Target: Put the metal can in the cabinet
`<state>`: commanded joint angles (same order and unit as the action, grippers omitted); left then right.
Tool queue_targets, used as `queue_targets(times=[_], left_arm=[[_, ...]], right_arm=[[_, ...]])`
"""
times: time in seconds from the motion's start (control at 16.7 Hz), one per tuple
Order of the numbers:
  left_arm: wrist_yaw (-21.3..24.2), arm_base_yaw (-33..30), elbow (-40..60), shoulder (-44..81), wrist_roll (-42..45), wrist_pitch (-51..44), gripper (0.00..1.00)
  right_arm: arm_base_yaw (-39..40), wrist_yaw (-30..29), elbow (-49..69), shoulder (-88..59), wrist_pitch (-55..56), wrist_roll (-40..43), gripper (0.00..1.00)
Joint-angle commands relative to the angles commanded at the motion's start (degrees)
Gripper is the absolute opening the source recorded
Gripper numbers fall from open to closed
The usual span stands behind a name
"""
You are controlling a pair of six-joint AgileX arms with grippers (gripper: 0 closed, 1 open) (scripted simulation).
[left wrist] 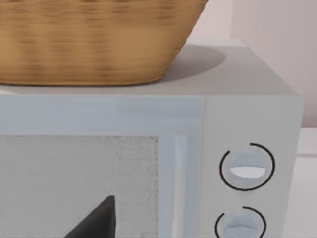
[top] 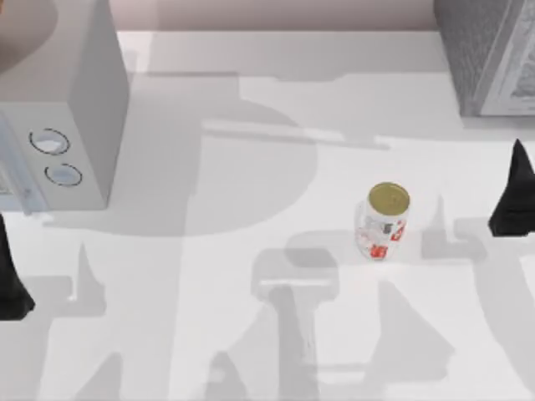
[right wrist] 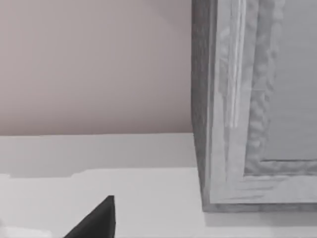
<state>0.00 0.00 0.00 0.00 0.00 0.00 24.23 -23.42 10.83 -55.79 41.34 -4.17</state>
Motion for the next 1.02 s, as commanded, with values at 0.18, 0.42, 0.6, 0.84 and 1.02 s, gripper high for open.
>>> queue_targets(times=[0.18,0.42,0.6,0.84,1.02], left_arm=[[0.0,0.0,0.0,0.0,0.0,0.0,1.0],[0.0,0.0,0.0,0.0,0.0,0.0,1.0],[0.0,0.0,0.0,0.0,0.0,0.0,1.0],[0.0,0.0,0.0,0.0,0.0,0.0,1.0],[0.0,0.0,0.0,0.0,0.0,0.0,1.0]], right_arm=[[7.16,-7.6,3.31,-18.16,13.02,-1.26,1.0],[16.01,-17.15,7.53,-40.85,29.6,-2.71,1.0],[21.57,-23.21,10.32,-55.49,40.37,-3.52,1.0],[26.91,-29.07,13.07,-69.87,50.86,-4.24,1.0],[28.96,-31.31,14.13,-75.51,54.9,-4.52,1.0]])
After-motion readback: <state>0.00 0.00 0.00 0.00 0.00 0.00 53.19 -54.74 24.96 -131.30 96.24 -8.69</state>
